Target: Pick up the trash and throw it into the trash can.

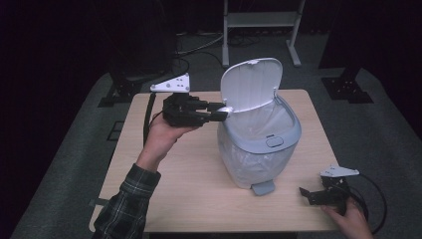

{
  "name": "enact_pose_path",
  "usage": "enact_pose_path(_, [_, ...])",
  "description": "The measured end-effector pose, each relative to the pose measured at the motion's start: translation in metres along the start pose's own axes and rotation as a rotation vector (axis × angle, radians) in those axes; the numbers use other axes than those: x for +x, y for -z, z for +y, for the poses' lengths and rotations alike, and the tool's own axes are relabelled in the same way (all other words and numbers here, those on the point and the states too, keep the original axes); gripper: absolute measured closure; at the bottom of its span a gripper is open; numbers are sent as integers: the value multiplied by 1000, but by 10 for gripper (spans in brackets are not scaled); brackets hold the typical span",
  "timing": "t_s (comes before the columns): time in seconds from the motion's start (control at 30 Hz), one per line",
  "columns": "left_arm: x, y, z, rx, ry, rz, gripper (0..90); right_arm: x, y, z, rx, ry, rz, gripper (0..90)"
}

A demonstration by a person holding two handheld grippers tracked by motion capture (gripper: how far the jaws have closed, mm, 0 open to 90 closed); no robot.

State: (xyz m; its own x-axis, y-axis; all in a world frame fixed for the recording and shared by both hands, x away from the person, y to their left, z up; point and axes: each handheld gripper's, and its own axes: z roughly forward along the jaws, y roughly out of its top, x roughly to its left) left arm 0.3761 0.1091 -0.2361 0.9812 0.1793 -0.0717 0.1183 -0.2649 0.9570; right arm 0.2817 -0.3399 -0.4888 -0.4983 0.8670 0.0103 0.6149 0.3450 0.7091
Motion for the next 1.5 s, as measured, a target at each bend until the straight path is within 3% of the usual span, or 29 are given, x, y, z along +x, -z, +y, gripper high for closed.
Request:
enact_pose_path(1.07, [12,-65,21,24,-13,-41,658,0,0,0,0,0,0,0])
enact_pose_path(1.33, [13,-72,21,29,-13,-41,645,0,0,0,0,0,0,0])
enact_pose_path(1.5, [13,-70,21,29,-9,-49,552,0,0,0,0,0,0,0])
